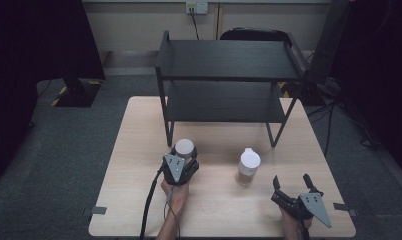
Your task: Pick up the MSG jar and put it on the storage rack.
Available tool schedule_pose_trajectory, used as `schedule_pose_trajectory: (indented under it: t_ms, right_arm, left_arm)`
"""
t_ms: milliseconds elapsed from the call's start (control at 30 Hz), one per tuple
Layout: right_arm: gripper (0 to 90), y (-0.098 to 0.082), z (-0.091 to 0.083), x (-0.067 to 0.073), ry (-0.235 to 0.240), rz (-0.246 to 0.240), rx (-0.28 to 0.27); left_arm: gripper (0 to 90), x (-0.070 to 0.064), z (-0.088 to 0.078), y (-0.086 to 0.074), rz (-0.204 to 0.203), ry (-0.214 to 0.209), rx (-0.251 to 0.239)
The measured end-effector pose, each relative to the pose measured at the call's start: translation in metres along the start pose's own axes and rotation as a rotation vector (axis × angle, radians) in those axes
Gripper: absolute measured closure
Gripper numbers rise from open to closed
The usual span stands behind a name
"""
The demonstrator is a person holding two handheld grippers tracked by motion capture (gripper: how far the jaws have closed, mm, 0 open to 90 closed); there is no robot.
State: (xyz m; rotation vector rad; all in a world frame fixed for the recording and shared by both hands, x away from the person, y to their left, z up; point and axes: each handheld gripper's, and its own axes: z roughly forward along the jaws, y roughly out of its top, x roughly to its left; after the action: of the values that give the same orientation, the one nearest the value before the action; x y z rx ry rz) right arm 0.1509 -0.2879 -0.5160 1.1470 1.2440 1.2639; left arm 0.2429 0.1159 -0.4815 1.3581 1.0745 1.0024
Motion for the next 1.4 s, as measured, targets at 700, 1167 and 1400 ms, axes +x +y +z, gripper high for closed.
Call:
schedule_pose_trajectory:
  t_ms: [700, 1167, 1400]
  right_arm:
    - [0.4, 0.000, 0.000, 0.001, -0.005, 0.000, 0.000]
    - [0.4, 0.000, 0.000, 0.000, -0.002, 0.000, 0.000]
    - [0.4, 0.000, 0.000, 0.001, -0.004, 0.002, 0.000]
  left_arm:
    - [34.4, 0.011, -0.007, 0.034, 0.022, -0.121, -0.001]
    - [34.3, 0.018, -0.011, 0.063, 0.061, -0.217, -0.008]
    - [34.2, 0.026, -0.011, 0.085, 0.075, -0.289, -0.035]
